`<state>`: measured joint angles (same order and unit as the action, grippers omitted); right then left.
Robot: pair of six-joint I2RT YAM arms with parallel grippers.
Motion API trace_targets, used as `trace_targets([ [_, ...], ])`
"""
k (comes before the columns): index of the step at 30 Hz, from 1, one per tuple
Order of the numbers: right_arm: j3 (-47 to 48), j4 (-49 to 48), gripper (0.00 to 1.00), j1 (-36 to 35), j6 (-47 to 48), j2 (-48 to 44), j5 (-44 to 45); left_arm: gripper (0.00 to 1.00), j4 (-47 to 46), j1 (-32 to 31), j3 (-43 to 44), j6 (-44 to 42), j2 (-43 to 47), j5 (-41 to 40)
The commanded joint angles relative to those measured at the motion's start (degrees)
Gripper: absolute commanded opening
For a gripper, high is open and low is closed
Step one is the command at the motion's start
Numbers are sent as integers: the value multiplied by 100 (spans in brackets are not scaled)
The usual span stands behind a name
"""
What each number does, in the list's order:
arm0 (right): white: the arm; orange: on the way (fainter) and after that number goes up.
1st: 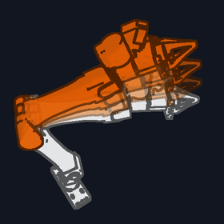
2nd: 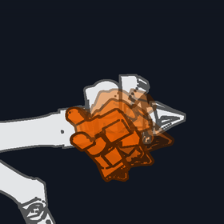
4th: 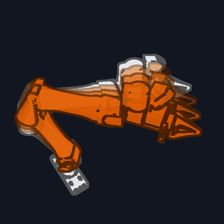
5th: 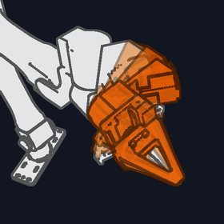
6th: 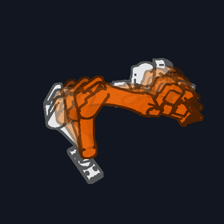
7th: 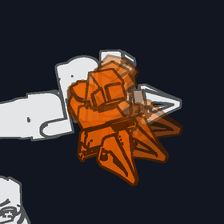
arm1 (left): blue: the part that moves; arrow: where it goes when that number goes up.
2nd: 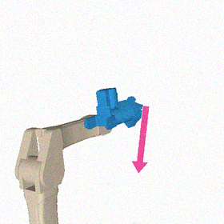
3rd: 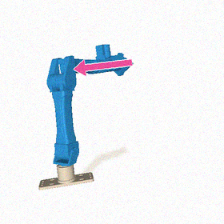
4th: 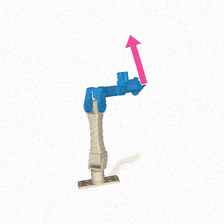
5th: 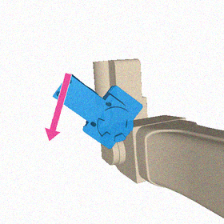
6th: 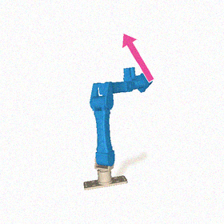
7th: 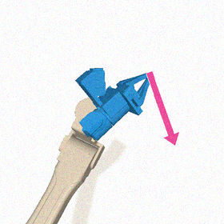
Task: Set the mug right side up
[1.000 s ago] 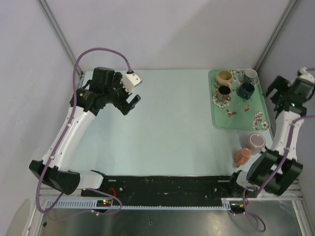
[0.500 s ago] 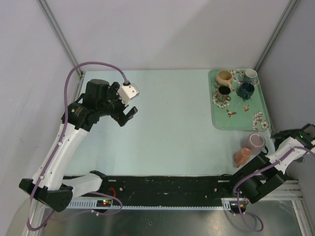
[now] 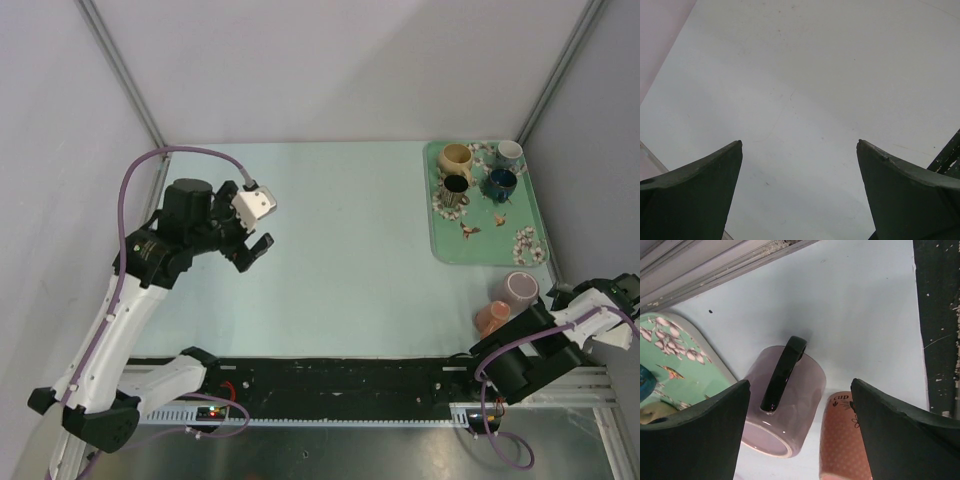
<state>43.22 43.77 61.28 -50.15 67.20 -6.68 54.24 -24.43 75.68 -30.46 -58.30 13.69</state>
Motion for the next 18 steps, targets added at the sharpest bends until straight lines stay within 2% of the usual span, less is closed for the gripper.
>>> trace_targets([
  [1,-27,-248,86,-69,-629,188,-80,100,-121,-36,-109,-108,266,-5],
  [8,-37,-683,76,-623,-835,680,153,100,-158,-37,-290,-217,402,-117],
  [10,-34,-764,68,-687,-703,893,137,100,-168,-36,-290,-233,422,-116],
  [12,-33,-846,58,-766,-475,1026,104,100,-174,-38,-288,-217,442,-102],
  [14,-38,-899,42,-867,-222,1059,101,100,-176,-37,-303,-185,458,-77],
  [17,-63,-938,9,-1026,235,1083,95,100,-177,-39,-326,-177,482,-63],
  [18,-83,-944,5,-1063,397,1101,34,100,-177,-38,-335,-178,489,-61],
])
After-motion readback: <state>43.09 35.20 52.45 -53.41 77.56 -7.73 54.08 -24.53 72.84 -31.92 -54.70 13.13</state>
